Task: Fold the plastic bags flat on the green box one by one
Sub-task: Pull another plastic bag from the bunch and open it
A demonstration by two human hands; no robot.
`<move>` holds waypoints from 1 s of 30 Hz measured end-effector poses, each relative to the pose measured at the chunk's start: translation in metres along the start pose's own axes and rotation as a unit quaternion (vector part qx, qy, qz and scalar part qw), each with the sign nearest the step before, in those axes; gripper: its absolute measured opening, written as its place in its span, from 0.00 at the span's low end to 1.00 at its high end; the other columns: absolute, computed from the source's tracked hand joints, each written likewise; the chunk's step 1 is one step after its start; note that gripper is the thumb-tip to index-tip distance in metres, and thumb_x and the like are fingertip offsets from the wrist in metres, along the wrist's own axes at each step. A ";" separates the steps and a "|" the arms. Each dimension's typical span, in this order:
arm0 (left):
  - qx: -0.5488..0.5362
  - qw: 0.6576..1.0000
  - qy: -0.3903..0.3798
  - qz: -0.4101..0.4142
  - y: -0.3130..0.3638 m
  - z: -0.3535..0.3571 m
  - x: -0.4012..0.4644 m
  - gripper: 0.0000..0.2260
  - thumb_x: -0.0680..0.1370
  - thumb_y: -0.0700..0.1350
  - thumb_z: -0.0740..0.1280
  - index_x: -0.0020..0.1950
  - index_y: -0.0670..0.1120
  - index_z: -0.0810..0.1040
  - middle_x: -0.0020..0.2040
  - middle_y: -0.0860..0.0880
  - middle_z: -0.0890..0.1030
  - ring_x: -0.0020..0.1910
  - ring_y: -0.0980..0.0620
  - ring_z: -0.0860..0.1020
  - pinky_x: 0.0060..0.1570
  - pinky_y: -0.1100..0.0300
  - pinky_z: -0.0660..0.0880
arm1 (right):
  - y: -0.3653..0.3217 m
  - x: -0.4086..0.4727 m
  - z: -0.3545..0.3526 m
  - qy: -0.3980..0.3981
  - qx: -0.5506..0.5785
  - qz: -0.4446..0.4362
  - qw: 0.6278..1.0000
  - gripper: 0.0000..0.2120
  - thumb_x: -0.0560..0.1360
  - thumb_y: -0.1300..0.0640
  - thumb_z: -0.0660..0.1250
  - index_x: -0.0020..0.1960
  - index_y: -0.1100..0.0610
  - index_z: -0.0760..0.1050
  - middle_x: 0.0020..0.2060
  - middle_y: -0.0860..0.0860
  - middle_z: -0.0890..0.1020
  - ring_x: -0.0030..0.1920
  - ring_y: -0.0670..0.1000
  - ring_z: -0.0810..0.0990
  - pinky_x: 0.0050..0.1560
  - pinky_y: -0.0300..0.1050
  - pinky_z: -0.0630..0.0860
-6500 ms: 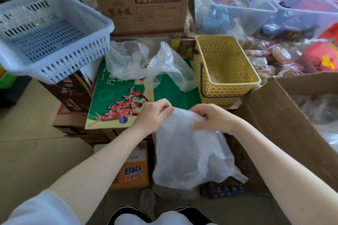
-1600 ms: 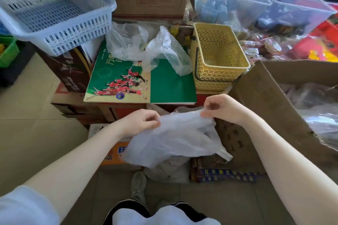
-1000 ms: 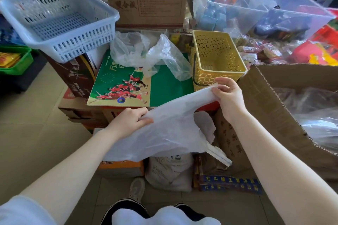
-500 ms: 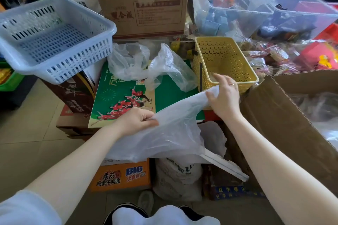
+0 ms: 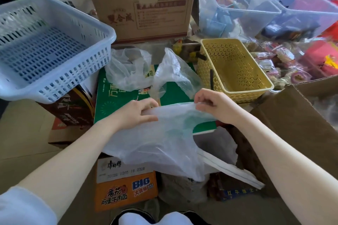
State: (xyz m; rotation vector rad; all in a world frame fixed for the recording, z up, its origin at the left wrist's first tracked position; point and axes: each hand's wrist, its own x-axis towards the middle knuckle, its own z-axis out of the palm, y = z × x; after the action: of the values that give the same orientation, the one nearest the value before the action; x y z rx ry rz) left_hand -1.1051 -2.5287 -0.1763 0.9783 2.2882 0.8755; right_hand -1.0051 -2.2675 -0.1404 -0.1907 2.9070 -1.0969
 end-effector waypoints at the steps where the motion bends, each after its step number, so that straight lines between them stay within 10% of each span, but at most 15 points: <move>1: -0.014 1.000 -0.015 0.010 0.008 0.002 0.007 0.10 0.74 0.53 0.68 0.52 0.56 0.70 0.49 0.53 0.79 0.46 0.53 0.77 0.47 0.61 0.71 | -0.004 0.004 0.002 -0.001 0.005 0.002 1.000 0.07 0.74 0.61 0.68 0.47 0.51 0.73 0.35 0.46 0.75 0.30 0.43 0.69 0.33 0.31 0.67; 10: -0.169 0.981 -0.028 0.093 0.021 0.016 0.030 0.04 0.76 0.47 0.67 0.49 0.50 0.73 0.37 0.56 0.79 0.33 0.62 0.73 0.39 0.67 0.70 | -0.010 0.011 -0.002 -0.014 -0.186 -0.007 0.982 0.10 0.73 0.48 0.67 0.42 0.53 0.81 0.40 0.43 0.79 0.42 0.48 0.69 0.47 0.45 0.64; 13: -0.211 0.973 -0.044 0.084 0.024 0.010 0.031 0.09 0.75 0.52 0.68 0.53 0.53 0.73 0.44 0.52 0.82 0.40 0.50 0.77 0.45 0.54 0.75 | -0.022 0.010 0.001 0.012 -0.114 0.063 0.991 0.17 0.78 0.48 0.59 0.40 0.55 0.82 0.39 0.46 0.81 0.42 0.43 0.67 0.51 0.46 0.64; 17: -0.229 0.972 -0.042 0.035 0.027 0.007 0.037 0.19 0.69 0.66 0.62 0.54 0.58 0.74 0.47 0.54 0.82 0.45 0.57 0.79 0.47 0.61 0.74 | -0.038 0.012 0.004 0.097 -0.011 0.138 0.986 0.16 0.78 0.54 0.62 0.34 0.55 0.81 0.31 0.44 0.77 0.36 0.43 0.73 0.39 0.33 0.68; 27: -0.259 0.960 -0.093 0.042 0.036 0.020 0.031 0.04 0.76 0.46 0.67 0.43 0.47 0.79 0.36 0.55 0.80 0.35 0.60 0.75 0.40 0.66 0.70 | -0.035 0.008 -0.010 0.041 0.121 0.178 0.976 0.03 0.75 0.63 0.66 0.46 0.56 0.75 0.33 0.44 0.81 0.34 0.43 0.77 0.39 0.38 0.74; 30: -0.218 0.972 -0.075 0.032 0.031 0.023 0.032 0.03 0.75 0.45 0.68 0.42 0.48 0.79 0.35 0.52 0.81 0.37 0.57 0.76 0.42 0.53 0.74 | -0.033 0.005 -0.020 -0.015 0.027 0.180 0.983 0.10 0.76 0.63 0.64 0.55 0.54 0.76 0.39 0.47 0.82 0.39 0.46 0.80 0.42 0.35 0.75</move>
State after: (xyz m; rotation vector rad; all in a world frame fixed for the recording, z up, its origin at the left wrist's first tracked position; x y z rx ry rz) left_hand -1.0964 -2.4794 -0.1755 0.8863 1.8353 1.2208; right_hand -1.0077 -2.2796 -0.1036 0.3072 2.7295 -1.0915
